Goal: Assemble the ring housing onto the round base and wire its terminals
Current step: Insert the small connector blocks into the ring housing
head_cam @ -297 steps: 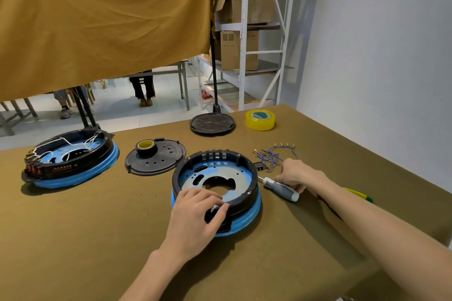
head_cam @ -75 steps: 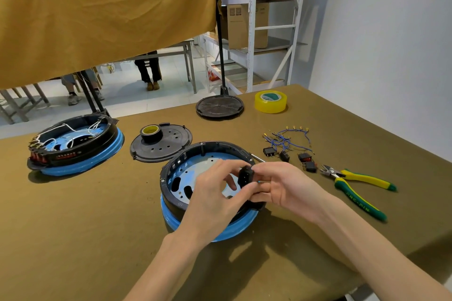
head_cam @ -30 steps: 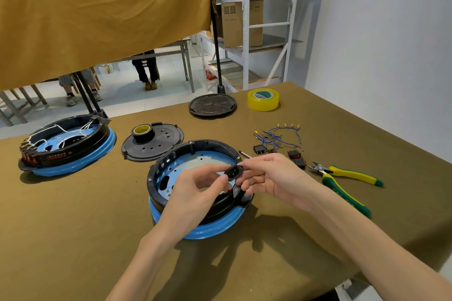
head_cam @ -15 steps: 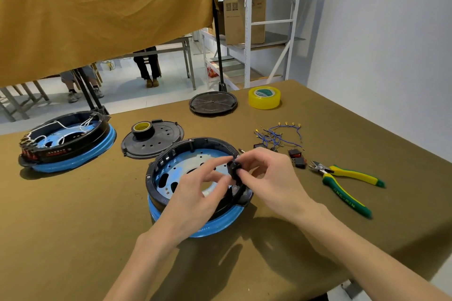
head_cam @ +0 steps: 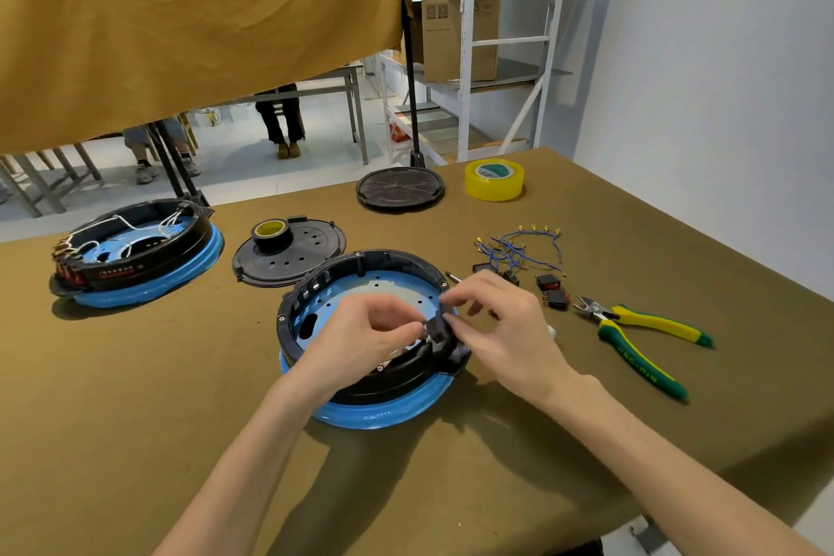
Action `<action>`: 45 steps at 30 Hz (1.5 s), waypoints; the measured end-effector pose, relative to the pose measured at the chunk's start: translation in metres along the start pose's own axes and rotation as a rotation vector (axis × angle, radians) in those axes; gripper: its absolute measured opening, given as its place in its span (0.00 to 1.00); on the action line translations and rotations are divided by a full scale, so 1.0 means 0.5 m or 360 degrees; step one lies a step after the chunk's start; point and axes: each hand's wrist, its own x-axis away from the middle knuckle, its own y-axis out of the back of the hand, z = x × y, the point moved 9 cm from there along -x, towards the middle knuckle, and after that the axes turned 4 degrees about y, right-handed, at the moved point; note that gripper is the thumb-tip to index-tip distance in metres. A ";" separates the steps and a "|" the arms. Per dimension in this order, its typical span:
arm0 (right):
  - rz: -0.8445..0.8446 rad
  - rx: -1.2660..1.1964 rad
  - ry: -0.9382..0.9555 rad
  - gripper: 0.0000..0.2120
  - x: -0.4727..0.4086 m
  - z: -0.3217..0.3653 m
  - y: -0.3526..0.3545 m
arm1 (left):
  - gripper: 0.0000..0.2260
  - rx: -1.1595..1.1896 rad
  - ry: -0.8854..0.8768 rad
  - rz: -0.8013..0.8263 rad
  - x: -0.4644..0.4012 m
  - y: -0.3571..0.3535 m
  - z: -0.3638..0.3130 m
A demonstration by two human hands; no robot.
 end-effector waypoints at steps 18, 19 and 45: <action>-0.0092 -0.0429 -0.0600 0.12 0.022 -0.055 -0.021 | 0.07 0.0374 0.0134 -0.0037 -0.019 -0.009 -0.009; -0.0061 -0.0371 -0.0606 0.13 0.025 -0.056 -0.021 | 0.06 0.0372 0.0172 -0.0035 -0.023 -0.010 -0.003; -0.0038 -0.0571 -0.0830 0.06 0.033 -0.089 -0.042 | 0.03 0.0156 0.0173 0.0006 -0.029 -0.020 0.006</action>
